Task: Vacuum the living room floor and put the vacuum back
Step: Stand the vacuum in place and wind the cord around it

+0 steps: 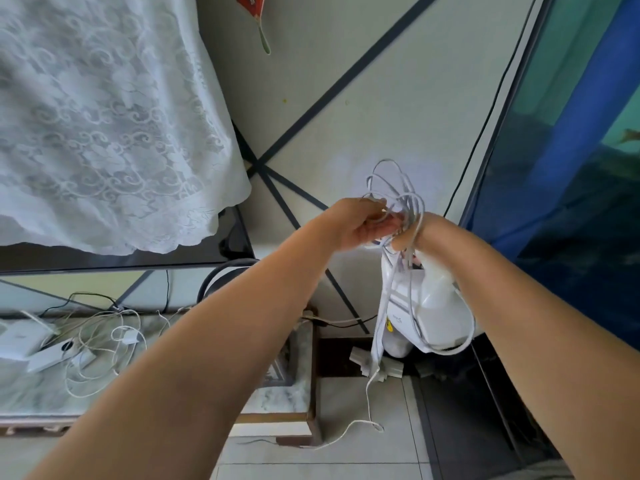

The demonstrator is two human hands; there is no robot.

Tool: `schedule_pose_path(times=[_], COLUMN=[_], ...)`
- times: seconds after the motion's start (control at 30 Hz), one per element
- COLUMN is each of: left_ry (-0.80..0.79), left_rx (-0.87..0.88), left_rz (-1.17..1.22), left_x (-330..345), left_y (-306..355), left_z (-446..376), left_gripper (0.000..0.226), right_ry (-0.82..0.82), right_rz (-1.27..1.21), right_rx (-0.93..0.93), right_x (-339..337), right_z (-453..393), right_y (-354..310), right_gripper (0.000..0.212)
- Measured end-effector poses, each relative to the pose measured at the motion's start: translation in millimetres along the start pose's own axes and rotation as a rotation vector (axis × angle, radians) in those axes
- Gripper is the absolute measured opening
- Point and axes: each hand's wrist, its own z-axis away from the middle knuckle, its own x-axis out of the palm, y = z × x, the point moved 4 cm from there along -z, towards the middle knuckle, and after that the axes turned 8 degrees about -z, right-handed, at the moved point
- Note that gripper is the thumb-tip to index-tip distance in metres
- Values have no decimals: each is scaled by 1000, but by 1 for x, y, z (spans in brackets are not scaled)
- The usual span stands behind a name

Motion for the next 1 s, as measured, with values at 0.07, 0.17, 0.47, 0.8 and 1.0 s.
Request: schedule_pose_path(times=[0.07, 0.17, 0.47, 0.8, 1.0], left_ry=[-58, -57, -257, 5, 263], left_rx=[12, -84, 213, 422, 446], left_rz=[-202, -561, -1270, -1027, -1105], left_x=[-32, -58, -46, -17, -16], left_y=[-24, -66, -88, -48, -40], left_z=[1, 0, 12, -9, -24], left_gripper=[24, 41, 90, 41, 33], right_ry=[5, 20, -43, 0, 38], right_rz=[126, 56, 233, 560, 617], right_rx=[30, 40, -65, -214, -371], right_x=[-5, -11, -26, -51, -62], right_z=[6, 7, 26, 30, 5], right_y=[4, 15, -4, -65, -71], right_gripper=[23, 27, 34, 70, 64])
